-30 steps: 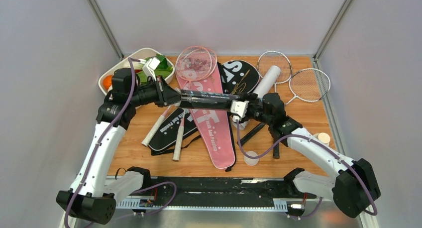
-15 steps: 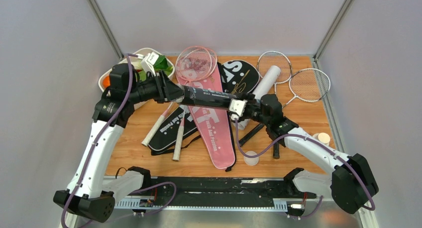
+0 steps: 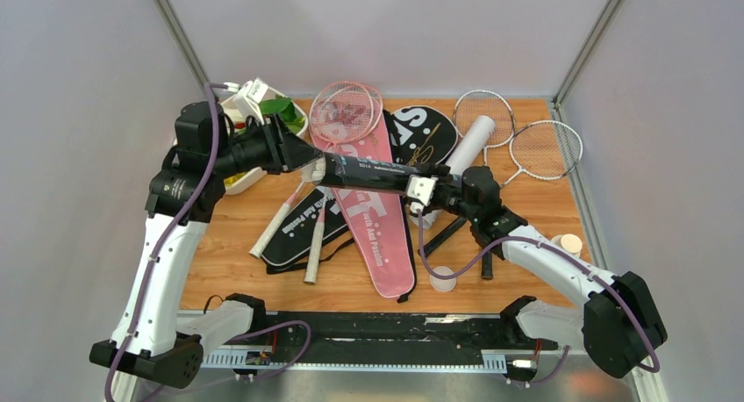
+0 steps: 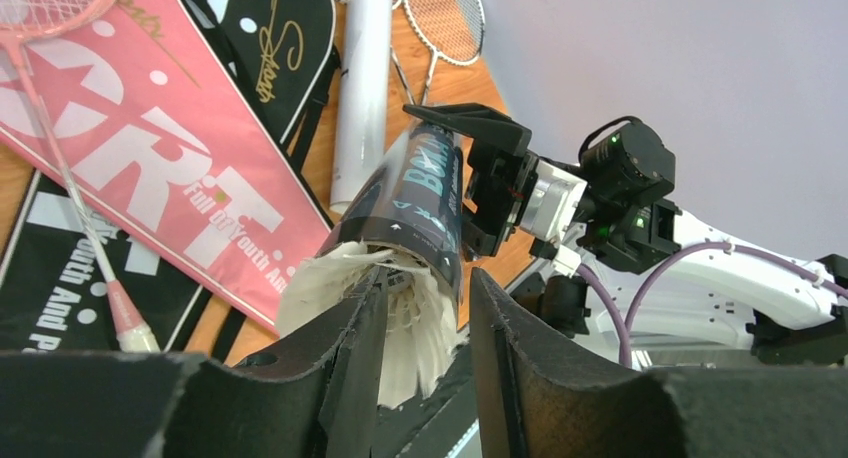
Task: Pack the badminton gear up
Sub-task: Place the shuttlecock at the shuttle tube.
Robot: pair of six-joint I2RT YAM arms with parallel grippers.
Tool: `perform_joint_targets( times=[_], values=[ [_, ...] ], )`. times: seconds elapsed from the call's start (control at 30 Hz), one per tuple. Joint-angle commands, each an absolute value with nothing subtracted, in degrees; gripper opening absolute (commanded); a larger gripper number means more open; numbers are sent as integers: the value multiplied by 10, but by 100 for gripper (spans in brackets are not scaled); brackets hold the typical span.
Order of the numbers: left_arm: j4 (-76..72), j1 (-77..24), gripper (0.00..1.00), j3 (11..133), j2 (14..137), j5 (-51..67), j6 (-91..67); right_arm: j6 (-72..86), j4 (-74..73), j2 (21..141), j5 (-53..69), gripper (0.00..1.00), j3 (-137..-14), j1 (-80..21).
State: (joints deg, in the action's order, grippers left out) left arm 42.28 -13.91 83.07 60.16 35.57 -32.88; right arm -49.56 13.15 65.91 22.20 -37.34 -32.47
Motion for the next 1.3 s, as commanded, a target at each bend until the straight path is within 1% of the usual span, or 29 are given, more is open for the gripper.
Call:
perform_joint_targets(
  times=[0.0,0.1,0.17,0.23,0.27,0.3,0.33,0.4,0.53,0.8,1.0,1.27],
  values=[
    [461,-142,44,887,607,340,-304,-492,173,640,243,9,-377,-322],
    [500,-142,44,926,606,299,-286,-490,172,638,245,9,-377,-320],
    [512,-142,41,946,600,265,-274,-488,171,637,246,9,-379,-319],
    [516,-142,34,955,592,244,-267,-487,170,637,247,9,-380,-318],
    [516,-142,25,956,589,241,-264,-486,170,636,248,9,-382,-318],
    [521,-142,21,955,589,242,-260,-485,169,637,248,9,-383,-317],
    [524,-142,11,949,591,244,-258,-482,169,637,248,9,-385,-318],
    [531,-142,2,930,593,255,-250,-478,170,637,250,9,-387,-317],
    [513,-142,0,877,588,290,-255,-475,167,634,250,9,-390,-317],
    [417,-154,0,790,588,344,-298,-473,163,641,256,9,-400,-318],
    [322,-196,0,730,598,342,-329,-481,166,656,265,9,-405,-318],
    [271,-244,0,706,639,328,-332,-498,167,668,260,7,-405,-319]
  ],
)
